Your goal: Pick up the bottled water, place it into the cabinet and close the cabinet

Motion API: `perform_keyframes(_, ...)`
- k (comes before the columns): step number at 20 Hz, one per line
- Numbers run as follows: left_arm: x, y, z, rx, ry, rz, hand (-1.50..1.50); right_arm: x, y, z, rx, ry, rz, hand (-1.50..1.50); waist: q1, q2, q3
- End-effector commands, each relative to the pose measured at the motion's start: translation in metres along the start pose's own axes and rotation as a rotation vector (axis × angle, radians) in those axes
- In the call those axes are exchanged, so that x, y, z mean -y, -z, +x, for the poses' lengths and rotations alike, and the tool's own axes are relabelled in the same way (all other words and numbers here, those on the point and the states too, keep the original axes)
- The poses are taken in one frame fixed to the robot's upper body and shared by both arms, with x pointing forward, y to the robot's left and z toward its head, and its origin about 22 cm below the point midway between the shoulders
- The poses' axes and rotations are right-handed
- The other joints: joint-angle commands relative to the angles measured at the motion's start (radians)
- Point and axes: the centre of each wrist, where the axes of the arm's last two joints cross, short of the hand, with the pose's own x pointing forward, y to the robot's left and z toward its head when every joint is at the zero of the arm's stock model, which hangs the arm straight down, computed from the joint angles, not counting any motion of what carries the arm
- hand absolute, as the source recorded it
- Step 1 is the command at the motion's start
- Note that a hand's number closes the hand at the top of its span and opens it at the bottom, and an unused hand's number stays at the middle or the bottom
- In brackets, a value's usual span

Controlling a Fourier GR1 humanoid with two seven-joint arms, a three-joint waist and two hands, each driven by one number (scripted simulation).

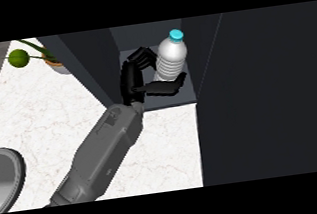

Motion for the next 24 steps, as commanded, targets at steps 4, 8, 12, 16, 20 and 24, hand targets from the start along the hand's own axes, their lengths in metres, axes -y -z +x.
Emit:
perform_keyframes(4,0.003,0.029,0.009,-0.039,0.082,0.045,1.5,0.005,0.004,0.009,0.062,0.062,-0.017,-1.5,-0.005,0.005,0.0)
perform_keyframes(8,-0.016,0.033,-0.009,0.005,0.285,0.082,1.5,0.001,0.011,0.009,0.054,0.042,0.018,-1.5,-0.014,0.018,-0.001)
perform_keyframes(12,-0.024,0.034,-0.017,-0.079,0.329,0.177,1.5,0.009,0.005,0.01,0.066,0.063,0.008,-1.5,-0.033,0.019,0.0)
perform_keyframes(16,-0.043,0.042,-0.015,-0.08,0.254,0.242,1.5,0.01,0.006,0.006,0.062,0.047,0.023,-1.5,-0.029,0.02,-0.001)
perform_keyframes(20,-0.034,0.054,0.0,-0.054,0.293,0.256,1.5,0.01,0.009,0.006,0.077,0.037,0.022,-1.5,-0.04,0.023,-0.001)
perform_keyframes(24,-0.051,0.049,-0.012,0.008,0.45,0.277,-1.5,0.012,0.004,0.0,0.072,0.069,0.061,-1.5,-0.063,0.027,0.0)
